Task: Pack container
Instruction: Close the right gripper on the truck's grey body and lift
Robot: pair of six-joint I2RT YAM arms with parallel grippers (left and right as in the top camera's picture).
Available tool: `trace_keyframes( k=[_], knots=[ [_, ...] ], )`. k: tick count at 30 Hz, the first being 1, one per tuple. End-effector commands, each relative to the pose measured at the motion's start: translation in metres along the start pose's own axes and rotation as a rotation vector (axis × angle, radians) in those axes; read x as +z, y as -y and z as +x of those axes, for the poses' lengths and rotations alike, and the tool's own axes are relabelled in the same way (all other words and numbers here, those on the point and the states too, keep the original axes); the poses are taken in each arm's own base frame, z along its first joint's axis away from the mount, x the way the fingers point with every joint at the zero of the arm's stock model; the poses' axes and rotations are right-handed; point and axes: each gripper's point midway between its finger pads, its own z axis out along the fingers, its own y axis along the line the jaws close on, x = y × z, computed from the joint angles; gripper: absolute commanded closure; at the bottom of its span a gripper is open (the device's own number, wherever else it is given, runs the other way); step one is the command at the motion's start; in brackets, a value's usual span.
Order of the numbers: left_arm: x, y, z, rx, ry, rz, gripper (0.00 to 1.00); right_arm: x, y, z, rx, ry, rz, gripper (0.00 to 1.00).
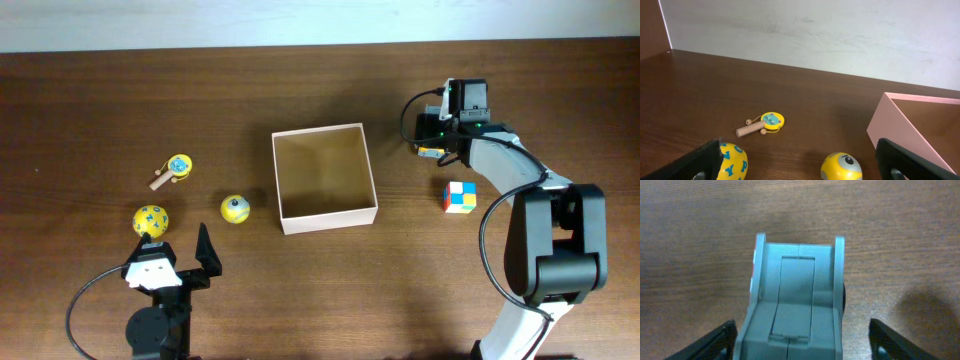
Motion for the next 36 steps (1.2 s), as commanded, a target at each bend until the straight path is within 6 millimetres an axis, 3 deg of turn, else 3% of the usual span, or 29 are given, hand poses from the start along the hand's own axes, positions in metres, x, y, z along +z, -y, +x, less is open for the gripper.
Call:
trace_keyframes(
  k=[1, 4, 10, 14, 20, 23, 36],
  knots=[
    [0.0, 0.0008, 0.0007, 0.015, 0.004, 0.008, 0.01, 0.0036, 0.0042, -0.0057, 0.011, 0.016, 0.013, 0.25],
    [0.0, 0.0008, 0.0007, 0.015, 0.004, 0.008, 0.01, 0.0037, 0.0042, -0.0061, 0.011, 0.018, 0.013, 0.33],
    [0.0, 0.0008, 0.0007, 0.015, 0.004, 0.008, 0.01, 0.004, 0.0042, -0.0058, 0.011, 0.017, 0.013, 0.36],
    [0.0, 0.0008, 0.0007, 0.015, 0.004, 0.008, 0.01, 0.004, 0.0042, -0.0047, 0.011, 0.013, 0.013, 0.46],
    [0.0, 0.0008, 0.0007, 0.015, 0.004, 0.008, 0.01, 0.004, 0.0037, -0.0038, 0.011, 0.009, 0.01, 0.52],
    [0.0, 0.0008, 0.0007, 0.015, 0.004, 0.008, 0.01, 0.004, 0.0038, -0.0028, 0.011, 0.005, 0.01, 0.6],
    [0.0, 0.0008, 0.0007, 0.015, 0.004, 0.008, 0.01, 0.0026, 0.004, 0.0001, 0.011, -0.009, 0.011, 0.67]
  ],
)
